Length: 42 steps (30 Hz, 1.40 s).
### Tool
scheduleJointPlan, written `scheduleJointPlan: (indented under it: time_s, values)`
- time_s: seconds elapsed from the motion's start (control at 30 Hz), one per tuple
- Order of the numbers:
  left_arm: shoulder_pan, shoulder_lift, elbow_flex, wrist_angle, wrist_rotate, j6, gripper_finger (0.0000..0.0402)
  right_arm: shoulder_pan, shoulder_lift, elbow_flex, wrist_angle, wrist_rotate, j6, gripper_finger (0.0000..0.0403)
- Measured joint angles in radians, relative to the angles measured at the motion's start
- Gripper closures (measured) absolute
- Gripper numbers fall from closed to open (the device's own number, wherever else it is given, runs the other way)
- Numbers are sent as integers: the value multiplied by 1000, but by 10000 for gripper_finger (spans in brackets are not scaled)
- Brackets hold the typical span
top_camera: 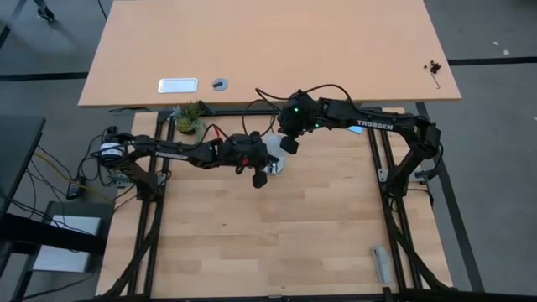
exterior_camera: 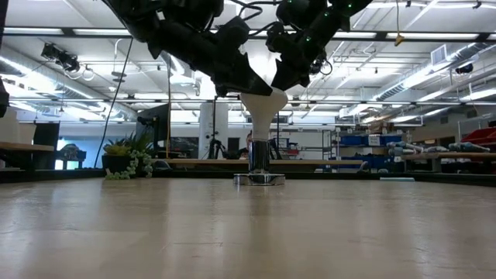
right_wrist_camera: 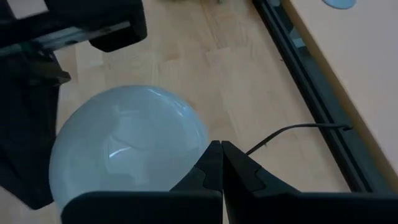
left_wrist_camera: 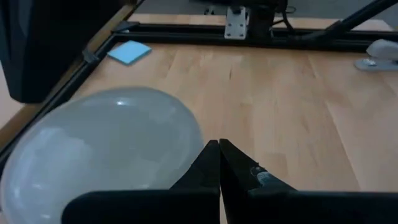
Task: Screw lightbulb
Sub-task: Insert the white lightbulb into the desk lamp
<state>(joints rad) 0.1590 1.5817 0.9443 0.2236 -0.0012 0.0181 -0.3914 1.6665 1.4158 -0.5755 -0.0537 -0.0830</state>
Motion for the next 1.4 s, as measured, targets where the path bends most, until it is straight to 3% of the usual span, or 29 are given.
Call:
scheduleJointPlan:
  time_s: [1.4]
  values:
    - [24,-21,-1,-107,-68,0,401,11,32,-3,-72,-44,5,396]
